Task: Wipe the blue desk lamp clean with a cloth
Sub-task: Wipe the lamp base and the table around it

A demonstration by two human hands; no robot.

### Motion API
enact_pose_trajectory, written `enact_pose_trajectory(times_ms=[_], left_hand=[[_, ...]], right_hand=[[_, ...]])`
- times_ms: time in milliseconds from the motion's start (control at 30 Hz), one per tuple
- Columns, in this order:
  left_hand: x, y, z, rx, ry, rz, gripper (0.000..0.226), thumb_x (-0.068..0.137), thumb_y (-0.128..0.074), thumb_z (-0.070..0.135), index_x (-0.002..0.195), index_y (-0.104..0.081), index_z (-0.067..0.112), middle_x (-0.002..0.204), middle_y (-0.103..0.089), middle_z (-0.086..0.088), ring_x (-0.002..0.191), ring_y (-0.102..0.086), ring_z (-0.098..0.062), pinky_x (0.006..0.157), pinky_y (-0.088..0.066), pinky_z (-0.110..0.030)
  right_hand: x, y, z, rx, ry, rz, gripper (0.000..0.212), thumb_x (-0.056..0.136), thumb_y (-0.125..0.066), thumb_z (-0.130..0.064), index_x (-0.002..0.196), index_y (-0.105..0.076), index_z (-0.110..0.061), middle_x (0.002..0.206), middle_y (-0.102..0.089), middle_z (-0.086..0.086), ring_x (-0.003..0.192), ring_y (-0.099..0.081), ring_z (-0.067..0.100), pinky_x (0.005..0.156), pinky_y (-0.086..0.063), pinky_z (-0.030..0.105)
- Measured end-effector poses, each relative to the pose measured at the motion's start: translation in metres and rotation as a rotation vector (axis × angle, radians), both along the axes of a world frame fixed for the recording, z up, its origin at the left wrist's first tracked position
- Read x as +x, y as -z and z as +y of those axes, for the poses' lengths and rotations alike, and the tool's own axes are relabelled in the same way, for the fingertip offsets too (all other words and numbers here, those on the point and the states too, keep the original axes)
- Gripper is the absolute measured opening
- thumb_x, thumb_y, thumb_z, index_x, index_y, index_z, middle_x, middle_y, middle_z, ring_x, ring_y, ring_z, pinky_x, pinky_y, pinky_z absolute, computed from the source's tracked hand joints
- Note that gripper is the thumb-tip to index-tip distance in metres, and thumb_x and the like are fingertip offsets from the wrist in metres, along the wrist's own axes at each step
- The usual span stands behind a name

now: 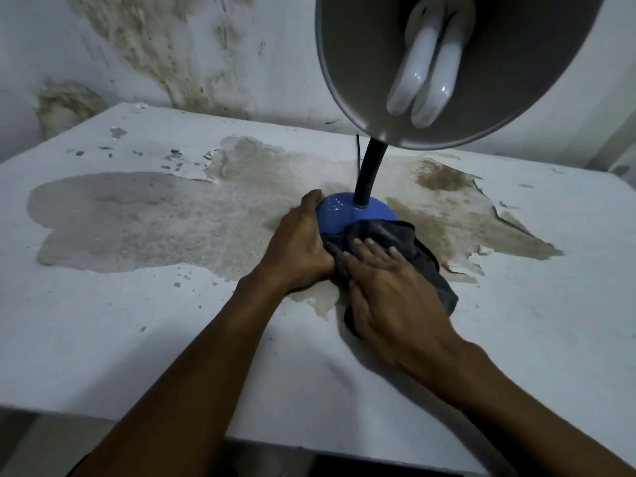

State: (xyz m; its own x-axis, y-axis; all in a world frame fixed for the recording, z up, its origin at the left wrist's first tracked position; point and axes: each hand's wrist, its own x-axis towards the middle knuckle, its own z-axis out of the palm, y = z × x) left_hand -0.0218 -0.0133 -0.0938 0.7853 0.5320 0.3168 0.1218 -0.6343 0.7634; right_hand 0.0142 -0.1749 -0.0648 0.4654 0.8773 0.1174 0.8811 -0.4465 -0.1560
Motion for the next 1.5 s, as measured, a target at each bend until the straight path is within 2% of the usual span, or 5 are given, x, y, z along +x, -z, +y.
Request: enact_pose_trajectory(times_ms=[467,700,1033,1300,1500], left_hand=[[-0.002,-0.001,-0.001,-0.053,0.016,0.003,0.088,0.044,-0.096,0.036,0.116,-0.047,0.021,0.100,-0.064,0.010,0.086,-0.064,-0.010,0.070,-0.057,-0.036],[0.000,0.004,0.003,-0.010,0.022,-0.035,0.069,0.080,-0.073,0.015,0.140,-0.039,0.006,0.108,-0.057,0.009,0.091,-0.052,-0.005,0.070,-0.032,0.009],[0.000,0.003,0.004,-0.074,-0.001,0.027,0.108,0.039,-0.096,0.042,0.129,-0.041,0.023,0.095,-0.049,0.028,0.089,-0.057,-0.003,0.066,-0.042,-0.002],[0.004,0.008,0.006,-0.034,-0.006,0.014,0.088,0.071,-0.080,0.019,0.145,-0.033,0.014,0.127,-0.059,-0.004,0.113,-0.059,-0.021,0.081,-0.040,-0.012],[0.001,0.005,0.008,-0.094,0.024,0.009,0.096,0.059,-0.091,0.030,0.138,-0.037,0.021,0.103,-0.055,0.024,0.085,-0.052,0.020,0.069,-0.038,0.004]], right_hand=[[0.090,-0.008,0.042,0.003,0.151,0.117,0.035,0.099,-0.036,-0.015,0.126,-0.052,0.001,0.135,-0.051,0.021,0.121,-0.049,0.040,0.098,-0.038,0.042],[0.035,-0.005,0.053,0.074,-0.089,0.142,0.044,0.101,-0.032,-0.023,0.140,-0.050,-0.011,0.151,-0.045,0.008,0.142,-0.037,0.025,0.113,-0.025,0.038],[0.069,-0.005,0.020,0.109,0.095,0.122,0.046,0.101,-0.038,-0.022,0.145,-0.048,-0.014,0.156,-0.040,0.004,0.144,-0.035,0.025,0.118,-0.028,0.037],[0.039,-0.003,0.046,0.096,-0.067,0.140,0.042,0.103,-0.034,-0.022,0.141,-0.049,-0.012,0.154,-0.042,0.006,0.143,-0.035,0.023,0.112,-0.025,0.033],[0.063,-0.016,0.066,-0.013,-0.158,0.302,0.047,0.105,-0.033,-0.023,0.153,-0.034,-0.019,0.164,-0.023,0.000,0.151,-0.014,0.011,0.120,-0.005,0.024]])
